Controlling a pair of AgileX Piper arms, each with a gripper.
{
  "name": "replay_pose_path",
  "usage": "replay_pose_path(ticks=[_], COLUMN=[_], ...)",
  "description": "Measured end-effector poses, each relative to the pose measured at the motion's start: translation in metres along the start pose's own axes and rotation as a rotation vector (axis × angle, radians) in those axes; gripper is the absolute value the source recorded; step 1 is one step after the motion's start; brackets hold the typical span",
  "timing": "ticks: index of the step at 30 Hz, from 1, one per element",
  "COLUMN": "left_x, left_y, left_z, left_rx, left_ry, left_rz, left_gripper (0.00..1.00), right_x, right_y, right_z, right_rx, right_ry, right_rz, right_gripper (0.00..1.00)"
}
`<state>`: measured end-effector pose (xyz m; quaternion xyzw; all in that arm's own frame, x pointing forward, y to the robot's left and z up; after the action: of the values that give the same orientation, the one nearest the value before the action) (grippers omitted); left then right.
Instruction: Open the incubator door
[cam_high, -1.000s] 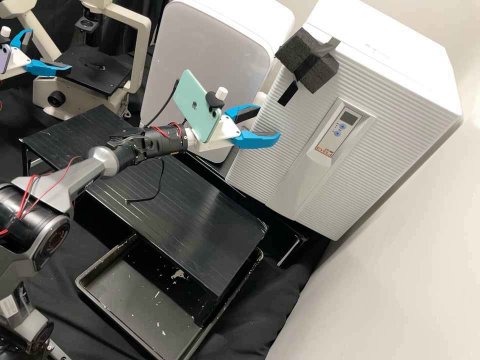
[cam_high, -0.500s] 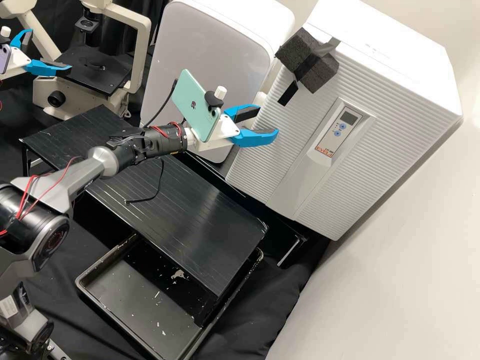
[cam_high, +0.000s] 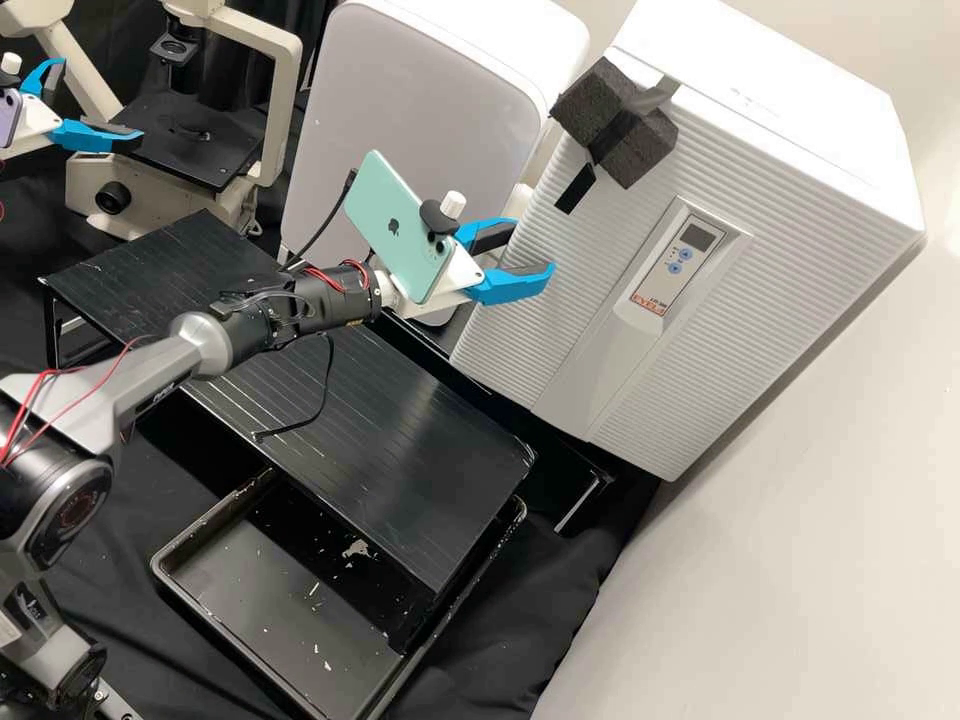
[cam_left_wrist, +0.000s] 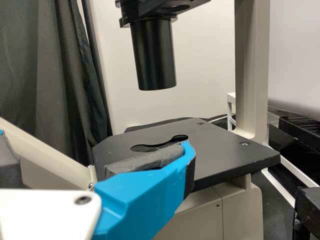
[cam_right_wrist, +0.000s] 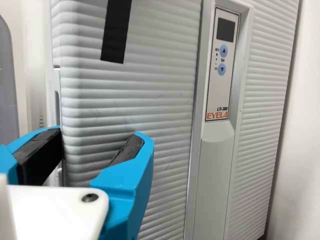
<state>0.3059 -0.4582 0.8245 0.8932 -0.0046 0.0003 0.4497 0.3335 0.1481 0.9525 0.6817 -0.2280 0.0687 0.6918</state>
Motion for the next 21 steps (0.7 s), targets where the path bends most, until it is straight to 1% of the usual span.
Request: replay_pose_path(ticks=[21], left_x=[0.0000], left_y=[0.0000], left_z=[0.0000], left_rx=[0.000], left_ry=[0.000], left_rz=[0.000], left_gripper=[1.00], right_x=[-0.0025], right_y=[0.0011], right_z=[0.0012], right_rx=[-0.002], right_ry=[-0.001], right_rz=[-0.001], right_gripper=[0.00])
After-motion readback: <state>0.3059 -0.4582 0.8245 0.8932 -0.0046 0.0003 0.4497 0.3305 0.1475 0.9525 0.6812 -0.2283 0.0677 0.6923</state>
